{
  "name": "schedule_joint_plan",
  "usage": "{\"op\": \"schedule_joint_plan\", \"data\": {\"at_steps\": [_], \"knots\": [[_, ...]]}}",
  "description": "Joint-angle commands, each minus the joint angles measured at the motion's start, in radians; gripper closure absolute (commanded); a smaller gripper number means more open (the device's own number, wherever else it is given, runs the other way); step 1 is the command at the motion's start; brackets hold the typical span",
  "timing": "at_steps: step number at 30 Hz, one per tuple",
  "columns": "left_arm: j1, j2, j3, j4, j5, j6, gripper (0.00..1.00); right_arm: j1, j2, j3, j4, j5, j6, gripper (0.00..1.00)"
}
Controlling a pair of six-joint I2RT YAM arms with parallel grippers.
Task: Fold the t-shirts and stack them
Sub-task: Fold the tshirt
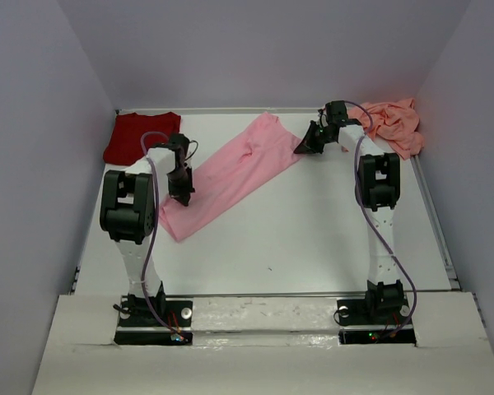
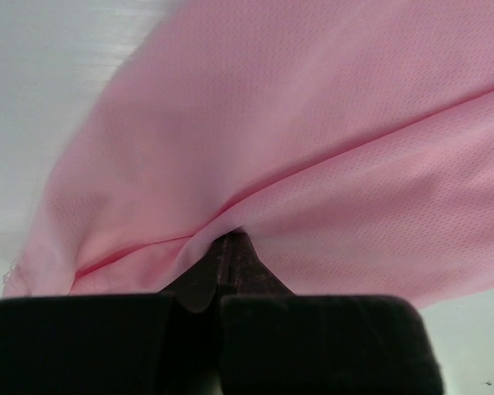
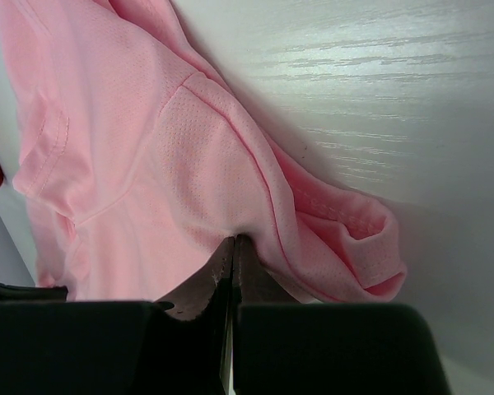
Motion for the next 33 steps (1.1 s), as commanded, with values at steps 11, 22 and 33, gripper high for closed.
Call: {"op": "schedule_joint_plan", "data": {"at_steps": [11, 22, 33], "knots": [[-0.224, 0.073, -0.16, -0.055, 0.092, -0.04, 1.0, 0.006, 0.068, 0.101, 0.023, -0.057, 0.012, 1.0], [-0.44, 0.118, -0.071, -0.104, 0.177, -0.095, 1.0, 0.057, 0.089, 0.164, 0.109, -0.16, -0.011, 1.0], [-0.627, 0.127, -0.028, -0.123, 0.25, -0.156, 1.0, 0.066, 0.163, 0.275, 0.302, -0.278, 0.083, 1.0]]}}
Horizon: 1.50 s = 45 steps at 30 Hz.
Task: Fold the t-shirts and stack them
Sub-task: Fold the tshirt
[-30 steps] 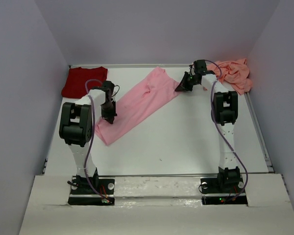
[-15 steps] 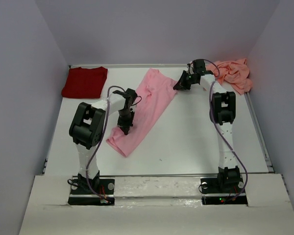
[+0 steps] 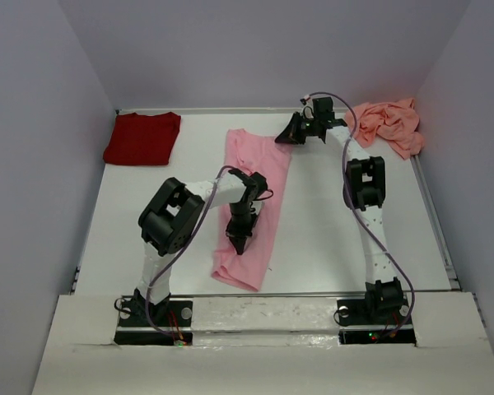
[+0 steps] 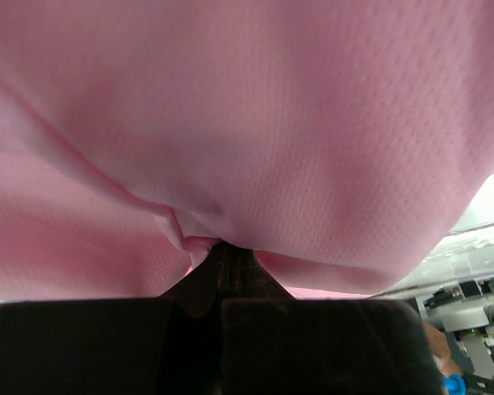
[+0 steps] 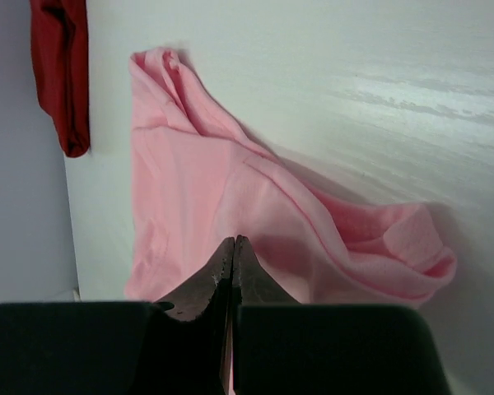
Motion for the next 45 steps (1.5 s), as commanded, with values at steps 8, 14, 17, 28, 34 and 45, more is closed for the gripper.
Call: {"op": "schedule_joint_plan", "data": {"at_steps": [8, 14, 17, 28, 34, 45], "knots": [[-0.094, 0.133, 0.107, 0.072, 0.033, -0.058, 1.0, 0.026, 0.019, 0.045, 0.196, -0.107, 0.063, 1.0], [-0.106, 0.194, 0.235, 0.048, 0.037, -0.073, 1.0, 0.026, -0.031, 0.041, 0.222, -0.124, 0.028, 1.0], [-0.106, 0.206, 0.281, 0.037, 0.016, -0.079, 1.0, 0.026, -0.08, 0.001, 0.222, -0.123, 0.006, 1.0], [-0.096, 0.047, 0.402, -0.006, -0.073, -0.134, 1.0, -0.051, -0.312, -0.11, 0.259, -0.112, -0.029, 0.82], [-0.021, -0.145, 0.393, 0.04, -0.095, -0.191, 0.89, -0.132, -0.486, -0.247, 0.248, -0.118, -0.009, 0.5], [0.022, -0.396, 0.085, 0.193, -0.022, -0.208, 0.65, -0.104, -0.897, -0.893, -0.041, -0.076, -0.057, 0.36]]}}
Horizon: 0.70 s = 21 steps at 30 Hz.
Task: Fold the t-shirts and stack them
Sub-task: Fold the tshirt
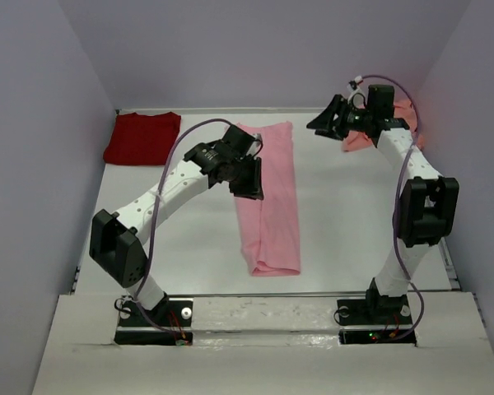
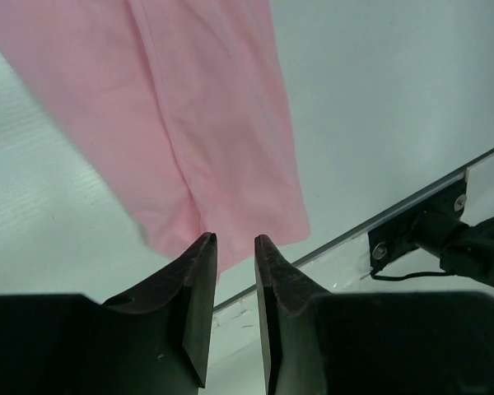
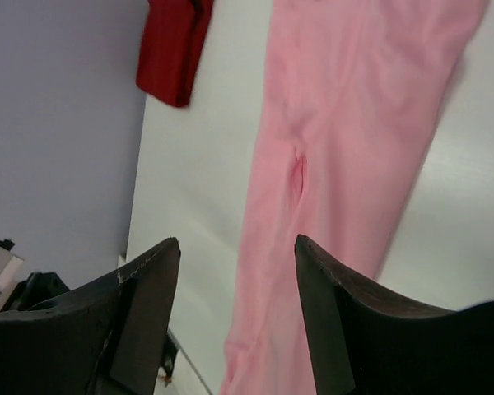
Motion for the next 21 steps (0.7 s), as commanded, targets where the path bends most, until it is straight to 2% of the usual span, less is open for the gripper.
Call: {"op": "schedule_joint_plan", "data": {"at_steps": [1, 3, 7, 11, 13, 21], "knots": [[-0.01, -0.022, -0.149, 0.048, 0.037, -0.016, 0.65, 0.069, -0.134, -0.234, -0.2, 0.039, -0.055, 0.36], [-0.01, -0.065, -0.24, 0.077, 0.045, -0.027, 0.65, 0.103, -0.228, -0.344, -0.292, 0.114, -0.092, 0.35], [-0.01, -0.114, -0.294, 0.097, 0.043, -0.039, 0.64, 0.123, -0.368, -0.481, -0.395, 0.16, -0.118, 0.34], [-0.01, -0.155, -0.349, 0.1, 0.032, -0.044, 0.56, 0.123, -0.473, -0.627, -0.444, 0.188, -0.115, 0.32], [-0.01, -0.157, -0.355, 0.093, 0.034, -0.042, 0.48, 0.146, -0.519, -0.656, -0.469, 0.183, -0.094, 0.32], [-0.012, -0.077, -0.346, 0.048, 0.045, 0.008, 0.45, 0.368, -0.543, -0.722, -0.556, 0.31, -0.034, 0.33]]}}
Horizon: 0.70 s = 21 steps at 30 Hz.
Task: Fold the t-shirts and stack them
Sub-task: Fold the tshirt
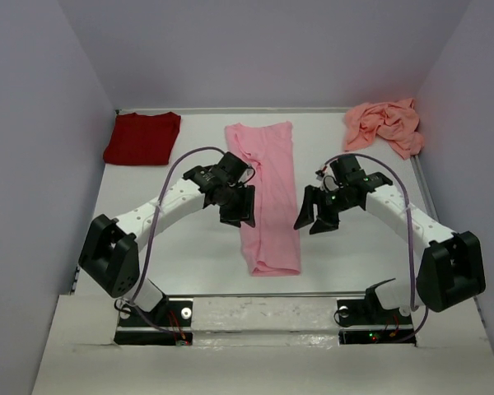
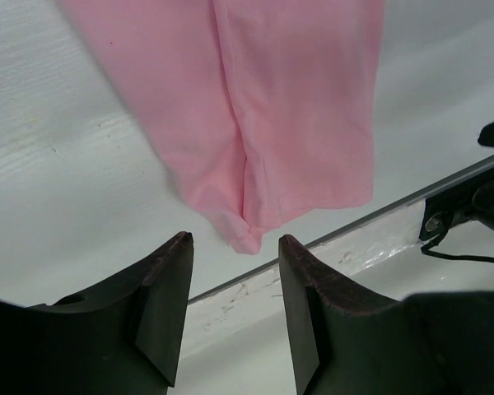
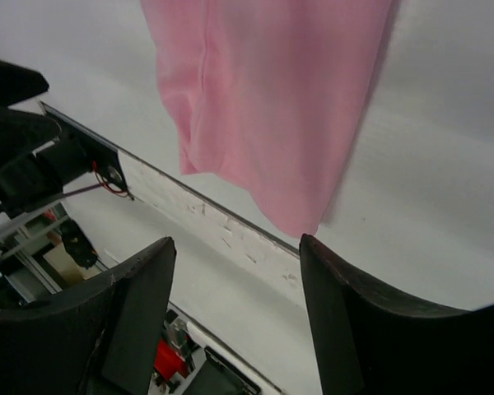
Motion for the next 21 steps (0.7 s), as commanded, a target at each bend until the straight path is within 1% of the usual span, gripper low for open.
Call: {"op": "schedule_joint_plan", "data": {"at_steps": [1, 4, 7, 9, 13, 21], "knots": [[-0.005, 0.043, 0.007, -0.042, 0.017, 0.038, 0.45, 0.083, -0.015, -0.023, -0.076, 0.089, 0.034, 0.33], [-0.016, 0.055, 0.016, -0.06, 0.02, 0.032, 0.44, 0.083, -0.027, -0.022, -0.095, 0.112, 0.026, 0.36], [-0.037, 0.054, -0.007, -0.062, 0.028, 0.021, 0.44, 0.092, -0.027, -0.034, -0.118, 0.125, 0.009, 0.39], [-0.063, 0.048, -0.038, -0.057, 0.034, 0.001, 0.42, 0.092, -0.037, -0.06, -0.121, 0.124, 0.005, 0.39], [-0.117, 0.017, -0.088, -0.022, 0.057, -0.051, 0.41, 0.115, -0.057, -0.106, -0.119, 0.116, 0.006, 0.39], [-0.206, -0.018, -0.142, 0.007, 0.075, -0.148, 0.41, 0.198, -0.063, -0.194, -0.061, 0.107, 0.057, 0.39]]}}
